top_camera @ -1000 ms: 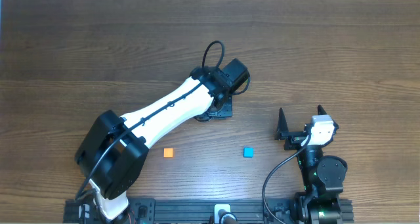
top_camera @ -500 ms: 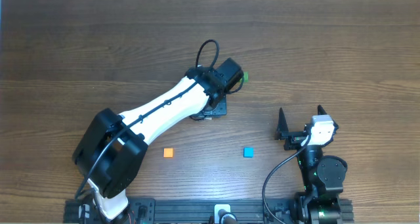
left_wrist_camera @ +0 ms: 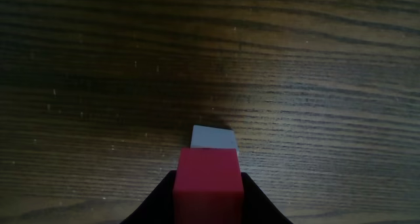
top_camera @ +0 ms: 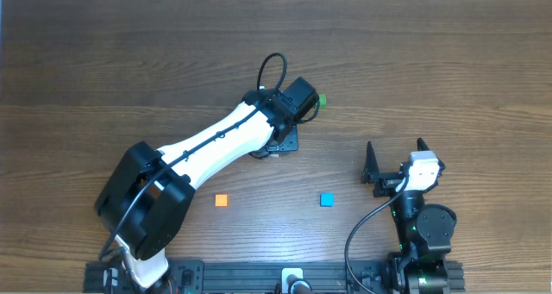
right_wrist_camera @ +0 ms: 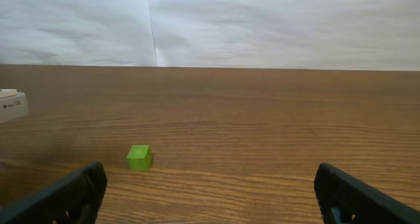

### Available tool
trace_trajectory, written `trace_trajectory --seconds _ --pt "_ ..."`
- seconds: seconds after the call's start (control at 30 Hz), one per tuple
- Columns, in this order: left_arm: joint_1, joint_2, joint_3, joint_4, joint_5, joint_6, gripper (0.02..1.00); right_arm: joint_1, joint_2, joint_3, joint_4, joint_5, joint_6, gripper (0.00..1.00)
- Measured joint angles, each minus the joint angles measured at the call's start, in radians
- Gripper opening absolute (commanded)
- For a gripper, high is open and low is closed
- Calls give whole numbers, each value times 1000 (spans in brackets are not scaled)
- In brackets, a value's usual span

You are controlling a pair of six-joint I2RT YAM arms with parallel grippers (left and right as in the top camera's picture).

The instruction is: Stack Cubes

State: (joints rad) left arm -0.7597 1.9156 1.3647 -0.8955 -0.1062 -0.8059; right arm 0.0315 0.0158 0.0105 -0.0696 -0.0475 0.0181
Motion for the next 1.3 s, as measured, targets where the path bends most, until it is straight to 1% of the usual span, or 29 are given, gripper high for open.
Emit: trace_trajectory --seconds 0.5,1.3 --pt "0 0 0 0 24 1 38 0 0 0 0 0 0 991" --pt "0 0 0 -2 28 1 51 0 0 0 0 0 -1 991"
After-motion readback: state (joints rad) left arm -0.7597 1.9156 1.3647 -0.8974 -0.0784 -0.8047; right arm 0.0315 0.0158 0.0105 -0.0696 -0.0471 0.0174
